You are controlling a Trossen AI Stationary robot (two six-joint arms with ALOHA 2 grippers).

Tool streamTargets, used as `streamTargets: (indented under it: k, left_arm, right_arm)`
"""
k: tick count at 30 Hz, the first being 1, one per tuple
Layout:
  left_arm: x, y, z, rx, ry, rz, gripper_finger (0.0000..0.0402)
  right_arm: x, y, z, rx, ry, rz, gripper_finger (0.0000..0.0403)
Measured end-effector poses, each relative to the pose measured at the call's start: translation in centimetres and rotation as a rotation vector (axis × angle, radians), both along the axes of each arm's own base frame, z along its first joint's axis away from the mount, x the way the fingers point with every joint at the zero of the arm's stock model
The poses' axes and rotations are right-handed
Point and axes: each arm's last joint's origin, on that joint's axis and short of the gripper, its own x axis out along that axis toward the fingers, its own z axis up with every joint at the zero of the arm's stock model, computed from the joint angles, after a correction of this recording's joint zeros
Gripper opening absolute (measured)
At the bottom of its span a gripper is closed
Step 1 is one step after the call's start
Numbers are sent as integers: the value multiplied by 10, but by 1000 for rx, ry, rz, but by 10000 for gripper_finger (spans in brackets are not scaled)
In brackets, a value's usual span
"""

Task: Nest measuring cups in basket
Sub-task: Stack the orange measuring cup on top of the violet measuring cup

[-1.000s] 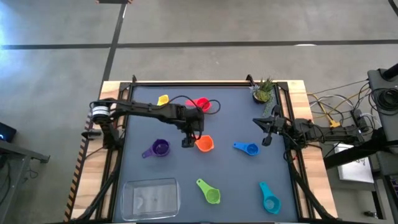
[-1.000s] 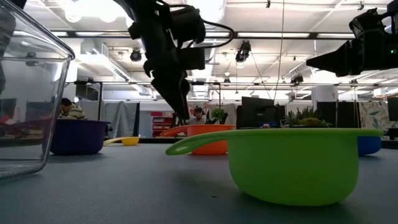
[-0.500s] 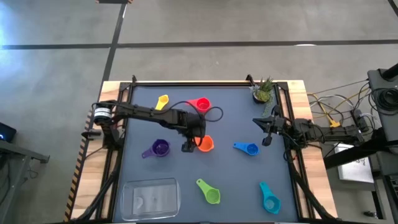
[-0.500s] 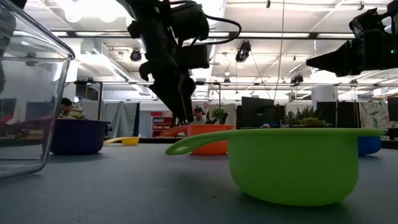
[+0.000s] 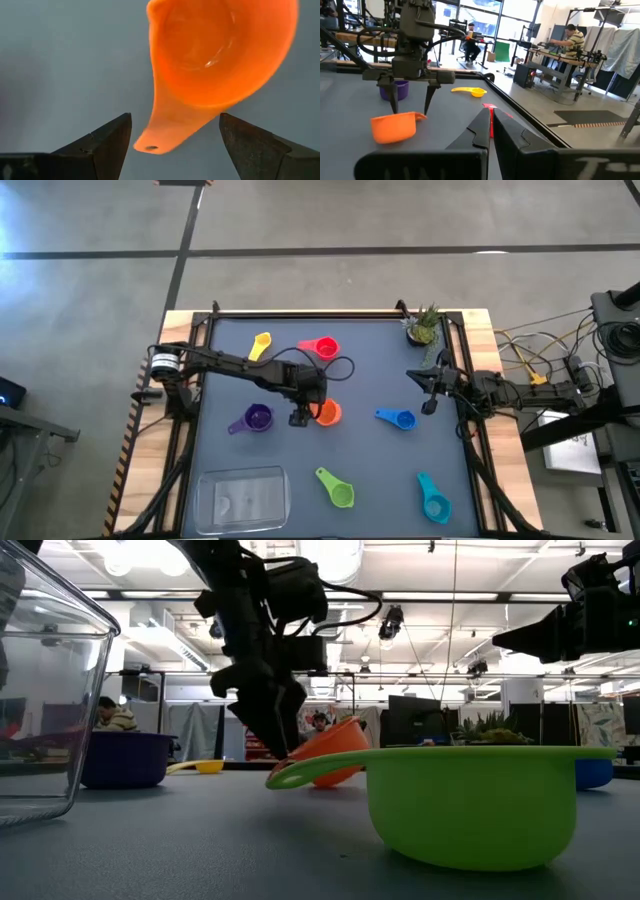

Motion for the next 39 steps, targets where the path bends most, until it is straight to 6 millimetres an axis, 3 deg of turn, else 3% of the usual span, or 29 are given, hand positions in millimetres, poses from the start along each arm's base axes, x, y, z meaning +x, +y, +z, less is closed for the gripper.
streamTargets:
  k: [20, 30, 35, 39]
  left_arm:
    - [9, 2, 9, 54, -85, -42, 283]
    - [14, 2, -11, 45, -42, -46, 281]
    - [14, 2, -15, 43, -34, -44, 257]
    - [14, 2, -12, 44, -44, -44, 209]
  right_arm:
    - [0, 0, 0, 0, 0, 0, 9]
    - [0, 0, 0, 0, 0, 0, 9]
    - [0, 0, 0, 0, 0, 0, 9]
    - [0, 0, 0, 0, 0, 0, 9]
